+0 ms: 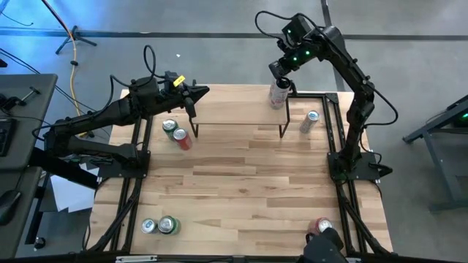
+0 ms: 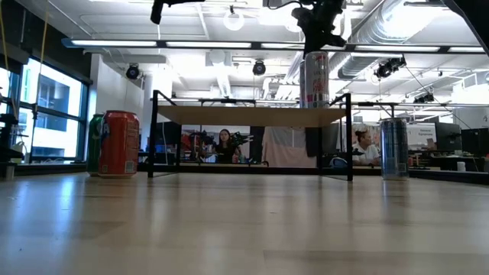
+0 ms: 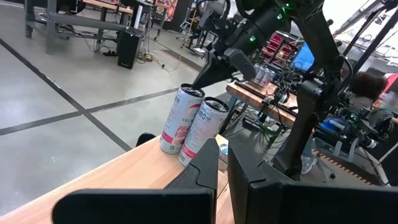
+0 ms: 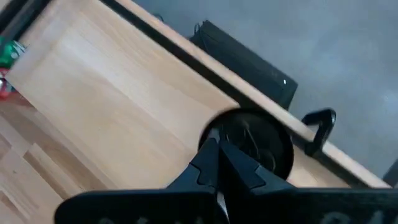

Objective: Place canned beverage on shelf
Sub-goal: Adjust the white pink soda can on the shelf, then put the top blue soda can on the shelf

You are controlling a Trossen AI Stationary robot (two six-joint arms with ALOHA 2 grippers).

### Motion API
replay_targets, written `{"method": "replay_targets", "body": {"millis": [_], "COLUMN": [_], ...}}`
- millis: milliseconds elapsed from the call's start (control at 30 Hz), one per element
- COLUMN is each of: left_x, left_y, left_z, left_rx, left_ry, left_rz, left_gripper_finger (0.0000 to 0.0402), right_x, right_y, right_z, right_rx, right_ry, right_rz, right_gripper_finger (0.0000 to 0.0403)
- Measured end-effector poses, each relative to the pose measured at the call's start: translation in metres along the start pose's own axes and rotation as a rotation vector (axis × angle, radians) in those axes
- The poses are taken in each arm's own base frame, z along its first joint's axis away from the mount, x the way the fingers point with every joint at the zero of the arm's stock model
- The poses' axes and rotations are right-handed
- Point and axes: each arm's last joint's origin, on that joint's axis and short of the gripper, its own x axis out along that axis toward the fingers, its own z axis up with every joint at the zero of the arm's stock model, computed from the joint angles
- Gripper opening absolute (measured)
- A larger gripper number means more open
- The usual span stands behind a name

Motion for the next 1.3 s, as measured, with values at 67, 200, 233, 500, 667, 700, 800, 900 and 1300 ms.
{"method": "replay_targets", "body": {"millis": [67,200,233,500,667,700,800,900,1300], "left_x": [-0.002,-0.019,-0.023,-0.052,-0.067,-0.07,-0.077,-0.082,-0.086], "left_y": [-0.001,-0.003,-0.004,-0.008,-0.007,-0.006,-0.002,0.001,0.001], "left_z": [0.003,0.024,0.028,0.03,0.023,0.021,0.013,0.004,-0.01], "left_rx": [0.011,0.057,0.063,0.061,0.065,0.063,0.057,0.043,0.041], "left_ry": [-0.006,-0.085,-0.1,-0.083,-0.124,-0.139,-0.166,-0.171,-0.142], "left_rz": [-0.005,-0.047,-0.068,-0.171,-0.214,-0.222,-0.24,-0.256,-0.296], "left_gripper_finger": [0.0,0.0,0.0,0.0,0.0,0.0,0.0,0.0,0.0], "right_x": [-0.007,-0.036,-0.044,-0.094,-0.107,-0.108,-0.11,-0.107,-0.044], "right_y": [-0.001,0.0,0.003,0.054,0.093,0.1,0.117,0.135,0.161], "right_z": [0.003,0.007,0.006,-0.019,-0.04,-0.044,-0.053,-0.062,-0.133], "right_rx": [-0.01,-0.04,-0.055,-0.24,-0.363,-0.385,-0.427,-0.442,-0.466], "right_ry": [-0.063,-0.245,-0.282,-0.437,-0.462,-0.462,-0.45,-0.44,-0.386], "right_rz": [0.007,0.038,0.063,0.252,0.274,0.281,0.325,0.327,0.355], "right_gripper_finger": [0.0,0.0,0.0,0.0,0.0,0.0,0.0,0.0,0.0]}}
